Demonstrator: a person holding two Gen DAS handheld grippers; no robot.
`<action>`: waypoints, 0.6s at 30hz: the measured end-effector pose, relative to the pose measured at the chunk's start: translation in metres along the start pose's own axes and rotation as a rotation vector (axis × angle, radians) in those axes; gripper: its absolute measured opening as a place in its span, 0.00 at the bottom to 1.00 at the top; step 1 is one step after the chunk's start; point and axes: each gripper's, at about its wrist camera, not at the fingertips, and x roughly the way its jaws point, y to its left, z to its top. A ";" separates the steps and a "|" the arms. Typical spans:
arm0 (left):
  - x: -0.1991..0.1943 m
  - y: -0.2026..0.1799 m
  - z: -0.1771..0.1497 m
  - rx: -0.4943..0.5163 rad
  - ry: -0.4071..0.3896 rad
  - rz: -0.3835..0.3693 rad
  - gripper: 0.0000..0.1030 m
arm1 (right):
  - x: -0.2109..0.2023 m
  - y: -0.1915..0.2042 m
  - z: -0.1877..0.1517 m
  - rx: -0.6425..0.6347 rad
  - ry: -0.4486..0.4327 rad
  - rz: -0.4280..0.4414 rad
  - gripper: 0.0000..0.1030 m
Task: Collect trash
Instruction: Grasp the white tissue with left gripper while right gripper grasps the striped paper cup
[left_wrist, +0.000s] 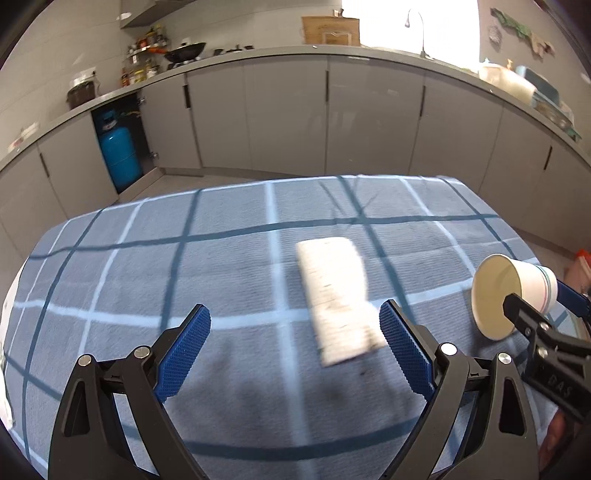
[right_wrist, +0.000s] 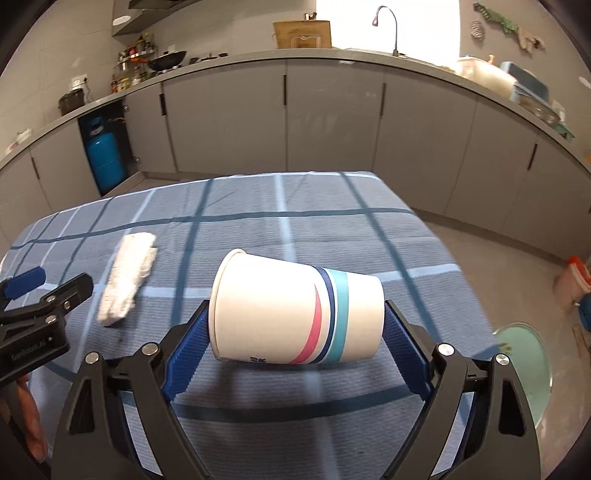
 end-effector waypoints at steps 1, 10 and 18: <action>0.005 -0.007 0.002 0.008 0.011 -0.001 0.89 | -0.001 -0.004 0.000 0.007 -0.002 -0.001 0.85; 0.047 -0.023 -0.003 0.015 0.118 0.044 0.88 | -0.006 -0.019 -0.004 0.032 -0.032 0.013 0.85; 0.053 -0.025 -0.008 0.027 0.135 0.042 0.77 | -0.002 -0.022 -0.009 0.050 -0.027 0.034 0.85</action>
